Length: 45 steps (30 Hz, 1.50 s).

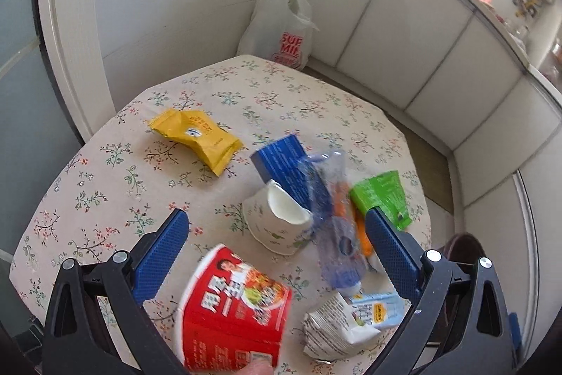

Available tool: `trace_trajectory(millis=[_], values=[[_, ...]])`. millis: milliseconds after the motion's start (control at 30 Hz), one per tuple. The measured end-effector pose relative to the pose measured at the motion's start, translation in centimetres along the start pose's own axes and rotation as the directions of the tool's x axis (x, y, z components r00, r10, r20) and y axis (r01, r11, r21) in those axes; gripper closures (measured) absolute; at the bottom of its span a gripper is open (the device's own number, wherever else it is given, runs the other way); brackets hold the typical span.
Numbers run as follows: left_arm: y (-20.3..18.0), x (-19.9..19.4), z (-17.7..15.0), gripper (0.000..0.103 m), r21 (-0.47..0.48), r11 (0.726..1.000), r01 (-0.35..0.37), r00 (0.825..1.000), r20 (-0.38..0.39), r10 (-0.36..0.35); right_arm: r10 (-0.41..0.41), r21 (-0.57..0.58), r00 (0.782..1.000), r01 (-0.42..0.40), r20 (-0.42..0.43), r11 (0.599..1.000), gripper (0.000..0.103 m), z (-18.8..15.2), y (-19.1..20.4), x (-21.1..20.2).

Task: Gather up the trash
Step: 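Grasp the yellow snack packet with the left gripper and lift it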

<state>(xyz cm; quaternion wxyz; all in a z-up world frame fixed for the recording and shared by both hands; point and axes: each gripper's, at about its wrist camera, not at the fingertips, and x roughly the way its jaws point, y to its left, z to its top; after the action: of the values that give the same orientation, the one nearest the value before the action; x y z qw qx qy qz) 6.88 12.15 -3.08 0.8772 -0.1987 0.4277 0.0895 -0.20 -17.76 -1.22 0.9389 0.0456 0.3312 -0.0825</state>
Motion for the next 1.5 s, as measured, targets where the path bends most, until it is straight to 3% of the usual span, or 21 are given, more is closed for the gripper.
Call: trace_trajectory(millis=[133, 200, 300, 367, 567, 633, 733, 1100, 1300, 1500], values=[[3.9, 3.1, 3.4, 0.006, -0.084, 0.994, -0.070, 0.994, -0.089, 0.063, 0.008, -0.040, 1.000, -0.009, -0.026, 0.999, 0.007, -0.1, 1.3, 0.7], [5.6, 4.8, 4.6, 0.006, -0.134, 0.988, -0.080, 0.990, -0.130, 0.062, 0.015, -0.054, 0.999, -0.018, -0.041, 0.998, 0.007, -0.2, 1.8, 1.0], [8.0, 7.4, 6.0, 0.006, -0.215, 0.976, -0.040, 0.988, -0.154, 0.007, 0.012, -0.073, 0.998, -0.016, -0.055, 0.997, 0.007, -0.1, 2.3, 1.7], [9.2, 9.0, 6.7, 0.006, -0.248, 0.966, -0.069, 0.985, -0.172, 0.026, 0.009, -0.078, 0.998, -0.014, -0.063, 0.997, 0.007, 0.0, 2.6, 2.2], [10.8, 13.5, 6.8, 0.006, -0.350, 0.930, -0.109, 0.968, -0.250, 0.020, 0.000, -0.095, 0.995, -0.010, -0.101, 0.995, 0.007, 0.0, 3.3, 3.9], [10.5, 14.5, 6.8, 0.006, -0.353, 0.928, -0.120, 0.964, -0.265, 0.024, 0.001, -0.097, 0.994, -0.012, -0.113, 0.995, 0.007, -0.1, 3.5, 4.3], [9.8, 15.3, 7.3, 0.009, -0.322, 0.933, -0.160, 0.968, -0.235, 0.085, 0.003, -0.103, 0.993, -0.015, -0.121, 0.995, 0.007, -0.2, 3.7, 4.7], [11.0, 17.2, 8.3, 0.073, -0.326, 0.936, -0.133, 0.967, -0.251, 0.050, -0.018, -0.108, 0.990, 0.003, -0.140, 0.994, 0.007, -0.1, 3.4, 5.9], [10.2, 15.9, 8.5, 0.081, -0.268, 0.959, -0.092, 0.971, -0.238, 0.027, 0.010, -0.083, 0.986, -0.024, -0.165, 0.996, 0.007, 0.1, 3.4, 6.7], [7.1, 10.6, 9.5, 0.082, -0.183, 0.982, -0.037, 0.992, -0.123, 0.015, 0.104, -0.089, 0.970, -0.126, -0.221, 0.988, 0.007, 1.4, 4.6, 8.4]])
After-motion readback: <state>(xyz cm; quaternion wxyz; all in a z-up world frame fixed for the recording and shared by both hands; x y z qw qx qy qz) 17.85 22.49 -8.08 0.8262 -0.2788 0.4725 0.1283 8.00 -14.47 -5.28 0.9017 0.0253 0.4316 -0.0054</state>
